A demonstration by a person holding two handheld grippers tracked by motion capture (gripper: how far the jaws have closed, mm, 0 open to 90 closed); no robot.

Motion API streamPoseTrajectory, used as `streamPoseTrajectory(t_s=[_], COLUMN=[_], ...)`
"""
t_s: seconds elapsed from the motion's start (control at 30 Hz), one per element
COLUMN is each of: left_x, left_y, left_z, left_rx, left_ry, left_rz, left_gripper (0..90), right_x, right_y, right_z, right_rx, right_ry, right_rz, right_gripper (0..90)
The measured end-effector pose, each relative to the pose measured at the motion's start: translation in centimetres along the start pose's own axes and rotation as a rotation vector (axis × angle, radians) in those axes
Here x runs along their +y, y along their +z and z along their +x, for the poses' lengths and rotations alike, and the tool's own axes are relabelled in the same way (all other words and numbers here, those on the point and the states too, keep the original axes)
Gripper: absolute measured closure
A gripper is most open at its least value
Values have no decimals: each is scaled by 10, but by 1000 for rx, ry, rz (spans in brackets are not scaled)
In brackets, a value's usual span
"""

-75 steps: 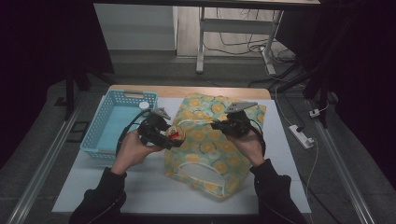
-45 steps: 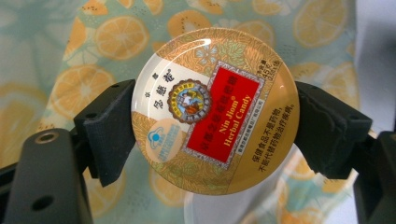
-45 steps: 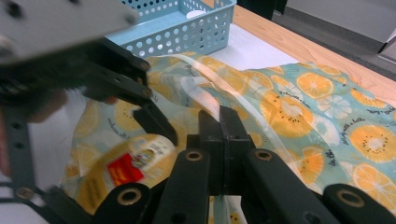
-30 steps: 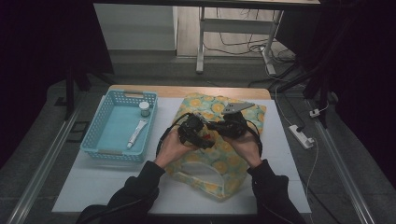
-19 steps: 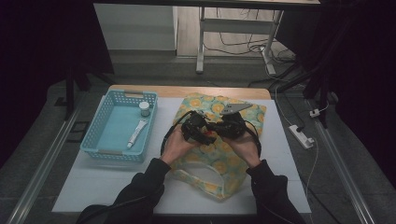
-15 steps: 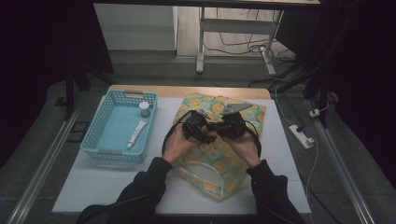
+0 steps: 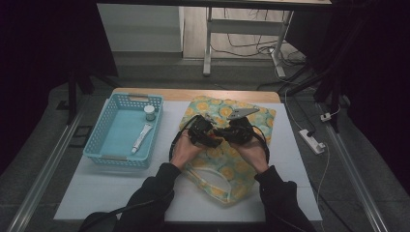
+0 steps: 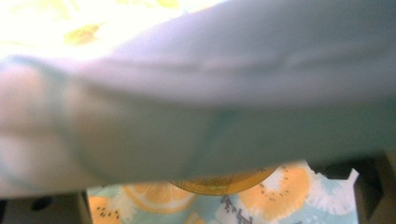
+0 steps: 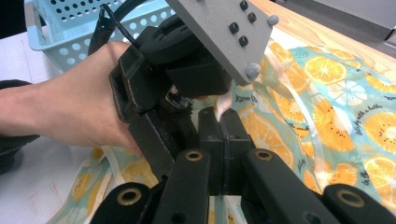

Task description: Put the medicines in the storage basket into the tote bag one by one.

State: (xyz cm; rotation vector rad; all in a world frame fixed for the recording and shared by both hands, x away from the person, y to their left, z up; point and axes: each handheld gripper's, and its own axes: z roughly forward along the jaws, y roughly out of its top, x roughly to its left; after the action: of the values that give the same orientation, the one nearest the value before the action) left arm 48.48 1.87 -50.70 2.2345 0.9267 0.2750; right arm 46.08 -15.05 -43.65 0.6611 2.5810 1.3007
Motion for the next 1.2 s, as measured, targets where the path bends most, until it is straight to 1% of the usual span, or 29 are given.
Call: streamPoseTrajectory(t_s=[0.07, 0.13, 0.17, 0.27, 0.37, 0.47, 0.53, 0.6, 0.67, 0.8, 0.87, 0.9, 0.97, 1.03, 1.2], left_x=[0, 0, 0, 2, 3, 2, 0, -1, -2, -4, -5, -6, -7, -7, -11], left_y=[3, 4, 4, 2, -2, -5, -9, -12, -16, -25, -30, -33, -37, -42, -50], left_z=[1, 1, 1, 0, -2, -5, -6, -7, -9, -12, -14, -14, -17, -18, -23], left_rx=[2, 4, -2, -15, -14, -26, -41, -62, -85, -108, -132, -141, -146, -156, -172], left_ry=[-11, -13, -17, -29, -30, -29, -24, -32, -37, -27, -30, -23, -27, -22, -9], left_rz=[0, 2, -1, -4, 4, 16, 30, 30, 22, 17, 9, 7, -7, -15, -12], left_gripper=[194, 186, 169, 118, 90, 58, 45, 38, 27, 5, 0, 0, 0, 0, 0], right_x=[-1, -1, -1, -2, -2, -2, -2, -2, -2, -2, -3, -3, -3, -3, -2], right_y=[1, 1, 1, 1, 1, 0, -1, -1, -1, -1, 0, 0, 0, 0, 0], right_z=[-1, -1, -2, -2, -3, -4, -4, -4, -4, -4, -4, -4, -4, -4, -3], right_rx=[-1, -3, -2, -2, -3, -5, -7, -5, -6, -7, -8, -8, -7, -6, -8], right_ry=[1, 2, 3, 4, 3, 4, 5, 6, 4, 5, 5, 6, 6, 6, 7], right_rz=[4, 7, 7, 8, 6, 2, 1, 0, 2, 1, 1, 2, 1, 3, 0], right_gripper=[900, 900, 900, 900, 900, 900, 900, 900, 900, 900, 900, 900, 900, 900, 900])
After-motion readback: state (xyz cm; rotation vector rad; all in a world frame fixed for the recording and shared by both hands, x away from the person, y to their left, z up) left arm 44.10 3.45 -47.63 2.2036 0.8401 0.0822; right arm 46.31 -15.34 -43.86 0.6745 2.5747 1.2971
